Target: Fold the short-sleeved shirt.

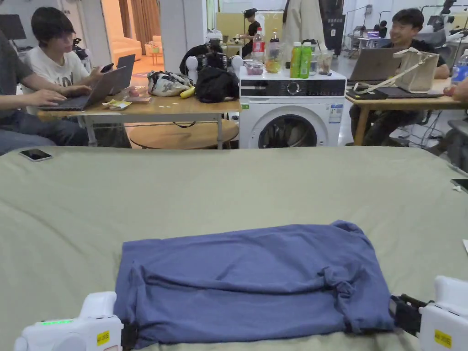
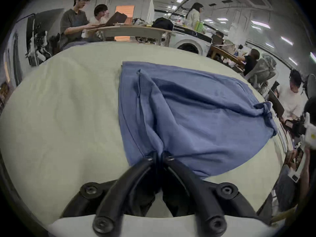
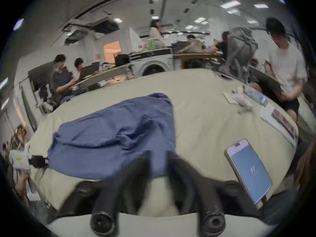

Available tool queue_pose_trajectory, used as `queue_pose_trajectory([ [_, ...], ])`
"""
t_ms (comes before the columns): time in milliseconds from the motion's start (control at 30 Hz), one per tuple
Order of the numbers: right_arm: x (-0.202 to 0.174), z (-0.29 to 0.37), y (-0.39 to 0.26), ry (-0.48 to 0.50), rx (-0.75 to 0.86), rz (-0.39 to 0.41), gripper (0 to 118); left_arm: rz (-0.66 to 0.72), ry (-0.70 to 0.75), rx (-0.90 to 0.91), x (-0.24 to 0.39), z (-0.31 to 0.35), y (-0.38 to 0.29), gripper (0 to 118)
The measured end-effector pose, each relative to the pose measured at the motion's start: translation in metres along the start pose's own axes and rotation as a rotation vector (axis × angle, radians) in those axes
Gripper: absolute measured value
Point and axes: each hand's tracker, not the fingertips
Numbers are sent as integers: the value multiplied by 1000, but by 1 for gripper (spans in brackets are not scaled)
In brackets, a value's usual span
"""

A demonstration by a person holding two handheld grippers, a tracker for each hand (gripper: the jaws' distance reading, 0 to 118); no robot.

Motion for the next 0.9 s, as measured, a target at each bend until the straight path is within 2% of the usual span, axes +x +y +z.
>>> queue_pose_trajectory([
  [33, 6, -8, -3, 13, -36, -38, 89, 19, -9, -20, -2, -1, 4, 0],
  [67, 10, -15, -5, 27, -67, -64, 96, 17, -8, -39, 0, -1, 9, 0],
  [167, 15, -41, -9, 64, -96, -160, 95, -110, 44, -59, 11, -1, 11, 0],
  [200, 15, -50, -9, 70, -120, -181, 86, -137, 59, -54, 14, -1, 10, 0],
  [233, 15, -61, -10, 94, -154, -201, 67, -148, 70, -49, 16, -1, 6, 0],
  [300, 7, -67, -11, 56, -148, -145, 29, -136, 70, -39, 17, -1, 4, 0],
  [333, 0, -66, -10, -10, -135, -62, 29, -128, 69, -30, 15, 0, 2, 0],
  [367, -3, -67, -11, 37, -146, -47, 24, -115, 64, -20, 13, 1, 0, 0],
  [400, -3, -67, -11, 95, -164, -58, 8, -109, 61, -16, 13, 1, -1, 0],
  [433, -7, -67, -11, 70, -169, -52, 5, -103, 57, -11, 12, 2, -1, 0],
  [467, -11, -66, -11, 37, -158, 2, 4, -99, 53, -12, 11, 2, -1, 0],
  [533, -14, -62, -7, 33, -152, 34, 4, -83, 34, -12, 5, 5, 3, 0],
  [600, -16, -49, -2, -38, -83, 73, 4, -61, -6, 85, 1, 23, 1, 0],
  [633, -17, -41, 3, -27, -74, 75, 4, -83, 29, 193, 2, 43, -1, 0],
  [700, -18, -27, 9, -23, -65, 70, 4, -104, 13, 270, 3, 69, 2, 0],
  [900, -13, 23, -15, -15, -30, 55, 4, -107, -18, 228, -9, 117, -20, 0],
])
